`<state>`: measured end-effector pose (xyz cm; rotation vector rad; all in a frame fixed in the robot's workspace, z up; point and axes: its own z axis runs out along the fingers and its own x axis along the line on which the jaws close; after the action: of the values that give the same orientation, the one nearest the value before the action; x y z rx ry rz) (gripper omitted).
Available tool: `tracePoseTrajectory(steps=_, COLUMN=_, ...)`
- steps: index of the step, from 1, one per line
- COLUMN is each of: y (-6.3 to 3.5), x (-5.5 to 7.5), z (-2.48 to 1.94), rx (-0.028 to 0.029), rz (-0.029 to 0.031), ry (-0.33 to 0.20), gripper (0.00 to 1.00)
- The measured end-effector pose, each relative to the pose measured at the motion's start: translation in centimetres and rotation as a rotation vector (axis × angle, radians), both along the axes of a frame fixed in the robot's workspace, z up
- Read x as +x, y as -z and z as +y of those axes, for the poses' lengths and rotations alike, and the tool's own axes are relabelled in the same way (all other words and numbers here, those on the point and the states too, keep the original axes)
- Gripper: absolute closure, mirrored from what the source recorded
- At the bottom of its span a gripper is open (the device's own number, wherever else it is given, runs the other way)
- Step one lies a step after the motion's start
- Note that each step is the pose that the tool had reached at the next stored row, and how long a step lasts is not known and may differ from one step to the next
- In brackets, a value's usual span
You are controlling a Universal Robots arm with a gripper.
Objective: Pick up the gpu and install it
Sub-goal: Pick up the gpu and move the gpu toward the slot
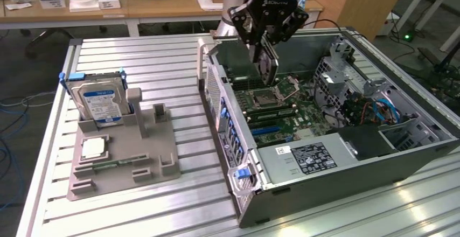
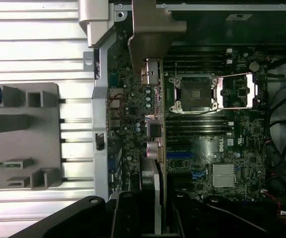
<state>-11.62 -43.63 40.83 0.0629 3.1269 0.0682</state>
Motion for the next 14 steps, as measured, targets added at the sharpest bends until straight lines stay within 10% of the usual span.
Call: tracePoseTrajectory(steps=14, y=0.0, x=4.4, z=0.0, rx=-0.0001, rz=0.0, ry=0.0, gripper=0.72)
